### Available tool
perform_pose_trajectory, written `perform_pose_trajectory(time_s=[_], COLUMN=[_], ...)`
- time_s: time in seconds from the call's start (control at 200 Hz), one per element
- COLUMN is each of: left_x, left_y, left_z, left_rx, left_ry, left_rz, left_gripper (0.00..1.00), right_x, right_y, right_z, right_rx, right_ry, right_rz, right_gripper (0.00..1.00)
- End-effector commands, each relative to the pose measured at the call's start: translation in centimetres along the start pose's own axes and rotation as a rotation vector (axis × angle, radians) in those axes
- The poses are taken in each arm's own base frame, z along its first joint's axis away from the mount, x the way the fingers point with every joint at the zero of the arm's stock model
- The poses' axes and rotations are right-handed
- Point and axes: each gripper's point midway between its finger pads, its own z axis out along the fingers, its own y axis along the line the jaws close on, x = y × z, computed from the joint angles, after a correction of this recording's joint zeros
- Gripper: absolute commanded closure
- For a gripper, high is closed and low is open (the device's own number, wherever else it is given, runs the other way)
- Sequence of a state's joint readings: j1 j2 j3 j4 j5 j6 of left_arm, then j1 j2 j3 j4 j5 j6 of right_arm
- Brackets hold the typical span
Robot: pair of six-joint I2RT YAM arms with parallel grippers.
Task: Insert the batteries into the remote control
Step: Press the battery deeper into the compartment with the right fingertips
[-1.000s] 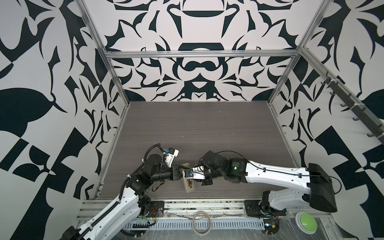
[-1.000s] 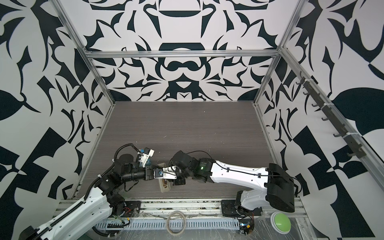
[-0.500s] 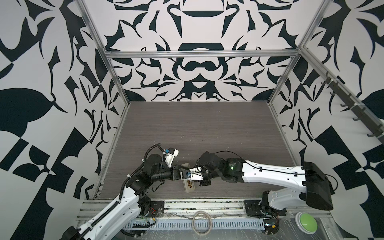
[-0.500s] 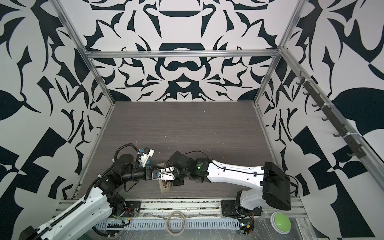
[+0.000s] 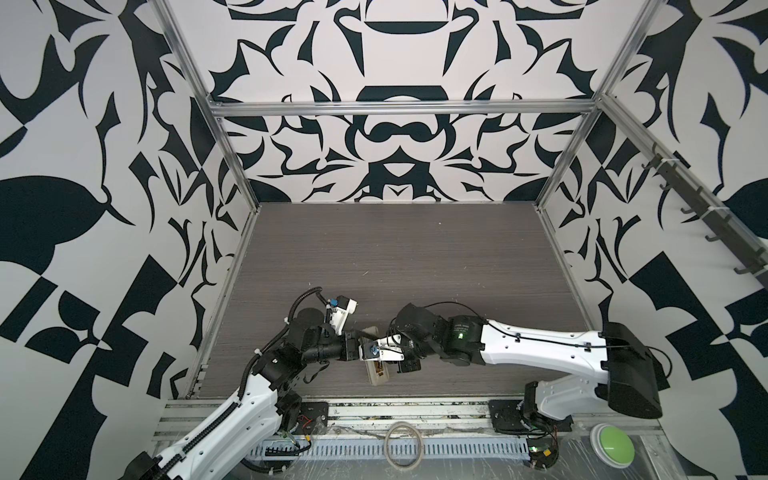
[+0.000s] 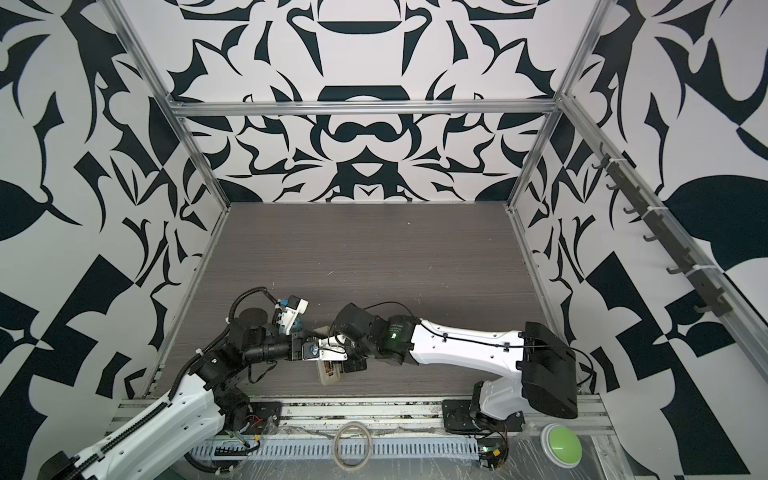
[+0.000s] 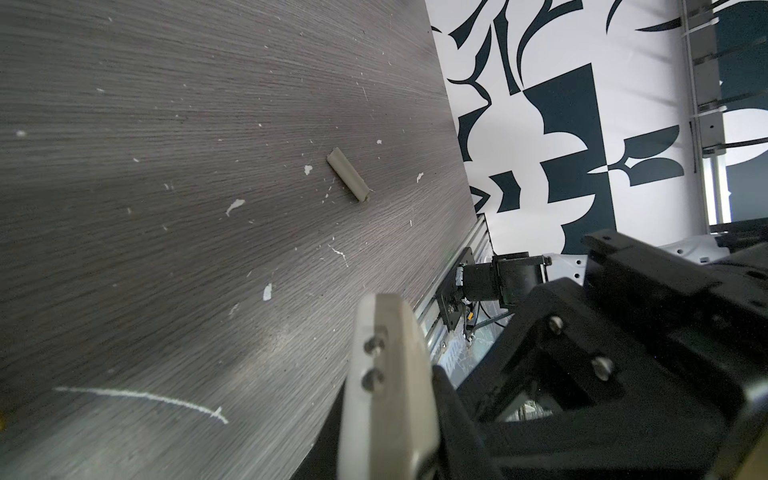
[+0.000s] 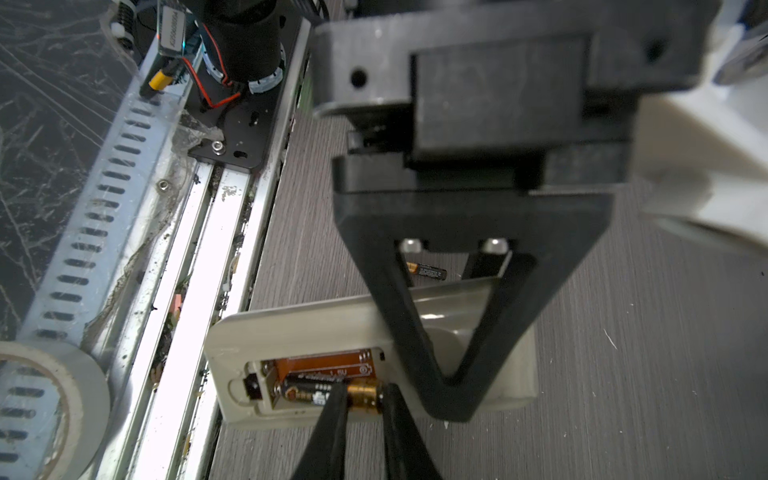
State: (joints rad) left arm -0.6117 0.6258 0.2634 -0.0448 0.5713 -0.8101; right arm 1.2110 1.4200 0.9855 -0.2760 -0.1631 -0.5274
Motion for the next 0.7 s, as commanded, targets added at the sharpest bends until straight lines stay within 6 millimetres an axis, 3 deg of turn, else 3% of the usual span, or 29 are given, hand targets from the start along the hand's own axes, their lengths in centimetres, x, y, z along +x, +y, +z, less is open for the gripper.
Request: perform_pose_trajectory(time_s=[0.0, 0.695], left_x=[-0.8, -0.9], left_y=[-2.0, -2.0], left_z=[-0.3, -0.4], left_rx=[0.062, 0.058], left_ry=[-0.017, -0.026], left_rz=[0.047, 0.049], left_gripper=[1.00, 1.00], right_x=[-0.3, 0.8], right_y=[-0.1, 1.8], right_z=[0.1, 1.6], right_rx=[-0.004, -0.085], right_ry=[0.024, 0.103], right_rz=[-0.013, -0.021], right_gripper=[0.80, 0.80])
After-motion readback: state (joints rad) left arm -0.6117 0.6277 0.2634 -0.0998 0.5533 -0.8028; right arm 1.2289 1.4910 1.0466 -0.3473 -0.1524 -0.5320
